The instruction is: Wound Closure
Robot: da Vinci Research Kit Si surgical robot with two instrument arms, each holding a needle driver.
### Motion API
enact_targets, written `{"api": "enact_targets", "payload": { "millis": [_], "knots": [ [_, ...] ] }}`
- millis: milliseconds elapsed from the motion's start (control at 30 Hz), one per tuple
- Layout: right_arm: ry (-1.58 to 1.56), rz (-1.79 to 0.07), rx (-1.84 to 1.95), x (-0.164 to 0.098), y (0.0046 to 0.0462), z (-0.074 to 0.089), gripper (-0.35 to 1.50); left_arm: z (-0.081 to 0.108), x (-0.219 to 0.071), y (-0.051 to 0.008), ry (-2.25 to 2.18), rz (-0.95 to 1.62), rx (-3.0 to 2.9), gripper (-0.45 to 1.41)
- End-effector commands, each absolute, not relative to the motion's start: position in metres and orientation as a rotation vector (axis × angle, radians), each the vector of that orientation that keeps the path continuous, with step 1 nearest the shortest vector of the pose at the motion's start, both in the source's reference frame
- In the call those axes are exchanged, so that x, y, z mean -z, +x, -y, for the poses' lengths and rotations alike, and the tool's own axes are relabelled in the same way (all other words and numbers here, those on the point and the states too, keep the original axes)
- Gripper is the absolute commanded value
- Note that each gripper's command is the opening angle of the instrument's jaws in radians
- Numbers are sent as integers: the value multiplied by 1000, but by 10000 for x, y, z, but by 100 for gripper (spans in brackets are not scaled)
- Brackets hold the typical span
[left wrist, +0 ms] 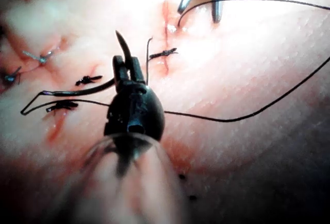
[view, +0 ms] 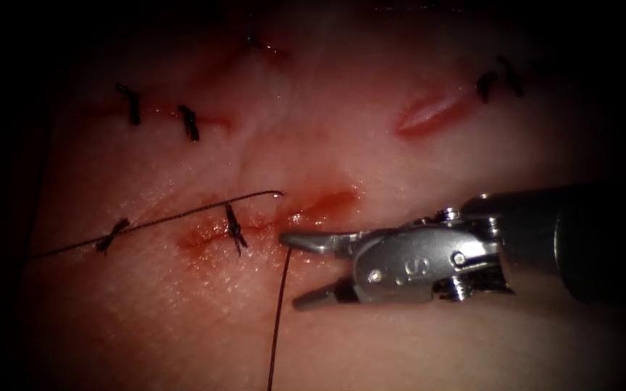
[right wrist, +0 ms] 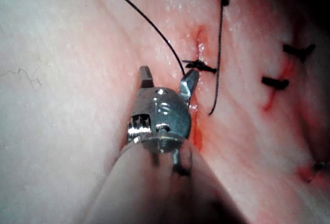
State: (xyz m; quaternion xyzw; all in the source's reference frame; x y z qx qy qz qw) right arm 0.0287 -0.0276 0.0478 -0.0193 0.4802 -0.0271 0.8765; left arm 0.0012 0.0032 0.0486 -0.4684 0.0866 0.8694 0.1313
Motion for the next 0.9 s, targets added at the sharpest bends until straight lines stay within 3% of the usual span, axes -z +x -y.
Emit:
{"api": "enact_targets", "payload": {
  "millis": [33,67,133,167,200,467,900],
  "knots": [
    [-48,-1002,52,-493,299,272,114,-34,-493,6,-1360,-254,-2525,-45],
    [-46,-1002,41,-496,300,271,113,-35,-493,6,-1360,-254,-2525,-45],
    [-41,-1009,42,-500,300,269,76,-34,-493,6,-1360,-254,-2525,-45],
    [-32,-1017,49,-501,298,269,36,-34,-493,6,-1360,-254,-2525,-45],
    [-19,-1025,58,-501,296,269,-32,-34,-493,6,-1359,-254,-2525,-45],
    [21,-1046,60,-477,283,278,-35,-34,-493,5,-1358,-255,-2525,-45],
    [121,-1112,121,-378,298,359,-35,-33,-493,5,-1357,-250,-2530,-45]
  ]
}}
